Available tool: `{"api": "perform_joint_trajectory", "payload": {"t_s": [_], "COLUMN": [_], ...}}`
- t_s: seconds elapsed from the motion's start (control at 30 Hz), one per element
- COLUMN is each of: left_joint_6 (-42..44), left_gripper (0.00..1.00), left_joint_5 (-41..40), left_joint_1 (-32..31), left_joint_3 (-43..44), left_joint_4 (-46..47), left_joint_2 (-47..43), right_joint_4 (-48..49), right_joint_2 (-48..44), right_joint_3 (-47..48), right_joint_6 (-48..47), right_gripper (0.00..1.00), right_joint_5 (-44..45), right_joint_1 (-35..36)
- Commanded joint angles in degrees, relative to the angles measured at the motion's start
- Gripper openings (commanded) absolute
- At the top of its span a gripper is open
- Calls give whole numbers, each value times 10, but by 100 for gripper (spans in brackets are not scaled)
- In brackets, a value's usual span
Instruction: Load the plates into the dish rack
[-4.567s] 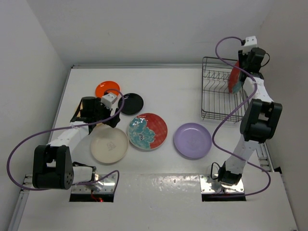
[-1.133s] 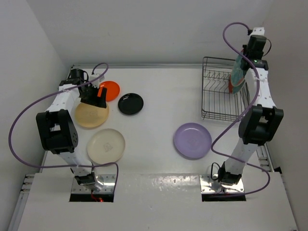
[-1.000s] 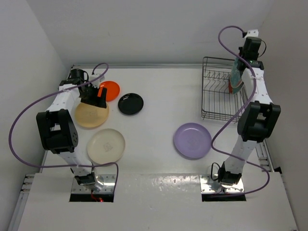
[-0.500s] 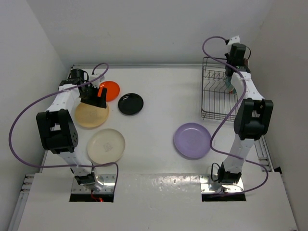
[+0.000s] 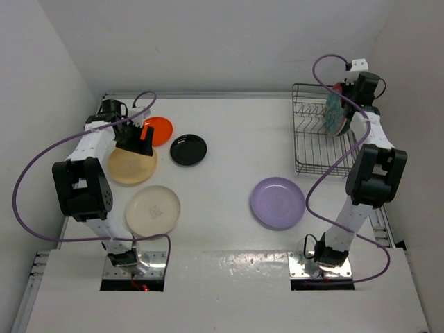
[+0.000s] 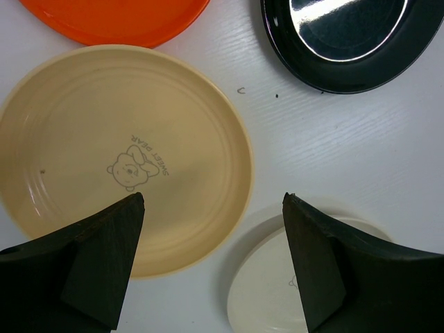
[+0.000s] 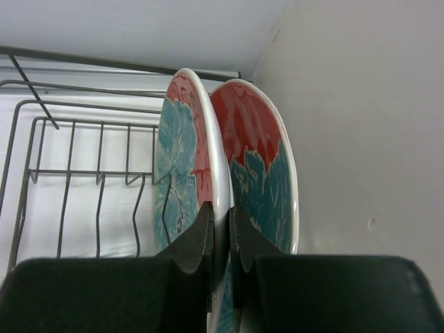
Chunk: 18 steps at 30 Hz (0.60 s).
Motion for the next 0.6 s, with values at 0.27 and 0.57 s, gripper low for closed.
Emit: {"api": "perform_joint_trajectory", "payload": {"t_s": [0.27, 0.57], "left_joint_6": [8, -6], "left_gripper": [85, 88], "left_joint_5": [2, 7], "left_joint_1": [-3, 21], "left_joint_3": [14, 29], "left_joint_4": [1, 1], "left_joint_2": [-23, -12], "right_joint_4": [42, 35], "right_joint_2": [-38, -100], "right_joint_3": [-2, -23], "right_joint_6": [23, 36], "right_gripper": [0, 50], "right_joint_5": [-96, -53], "right_joint_1": [9, 9]}}
